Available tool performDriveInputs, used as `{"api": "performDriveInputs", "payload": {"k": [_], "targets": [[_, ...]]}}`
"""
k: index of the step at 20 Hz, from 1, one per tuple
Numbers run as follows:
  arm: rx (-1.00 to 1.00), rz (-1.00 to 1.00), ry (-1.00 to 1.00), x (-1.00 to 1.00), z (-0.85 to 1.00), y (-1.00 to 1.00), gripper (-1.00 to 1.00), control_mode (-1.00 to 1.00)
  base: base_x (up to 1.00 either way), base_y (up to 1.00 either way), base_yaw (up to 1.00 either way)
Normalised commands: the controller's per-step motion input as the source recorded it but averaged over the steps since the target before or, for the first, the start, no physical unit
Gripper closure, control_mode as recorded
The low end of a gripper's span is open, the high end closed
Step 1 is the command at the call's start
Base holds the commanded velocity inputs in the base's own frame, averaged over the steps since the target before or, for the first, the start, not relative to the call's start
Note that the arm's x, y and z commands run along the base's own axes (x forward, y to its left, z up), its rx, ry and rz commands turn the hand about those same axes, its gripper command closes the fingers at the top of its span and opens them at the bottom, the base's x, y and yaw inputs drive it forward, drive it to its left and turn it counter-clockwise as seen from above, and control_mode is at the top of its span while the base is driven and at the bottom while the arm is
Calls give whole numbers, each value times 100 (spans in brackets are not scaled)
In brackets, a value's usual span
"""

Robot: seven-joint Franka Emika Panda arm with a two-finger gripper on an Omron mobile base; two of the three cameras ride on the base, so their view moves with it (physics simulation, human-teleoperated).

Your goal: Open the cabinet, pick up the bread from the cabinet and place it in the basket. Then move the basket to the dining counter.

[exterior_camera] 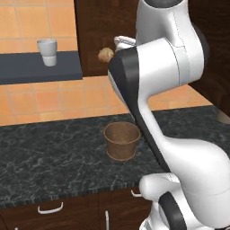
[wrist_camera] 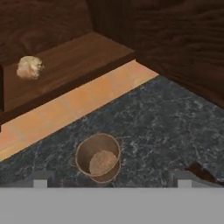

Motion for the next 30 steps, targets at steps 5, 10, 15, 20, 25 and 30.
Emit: {"api": "performDriveInputs", "payload": {"k": [5,10,15,20,25,30], "targets": [[-26,53,2,24,-21,-43,-100,-100,0,0,0],[-20,39,9,37,0,-12,-100,-100,0,0,0],[-1,16,-15,24,-21,5,-100,-100,0,0,0],[1,1,-14,61,0,0,-100,-100,0,0,0],[4,0,-4,62,1,7,-100,-100,0,0,0],[6,0,0,47,28,11,-100,-100,0,0,0]]}}
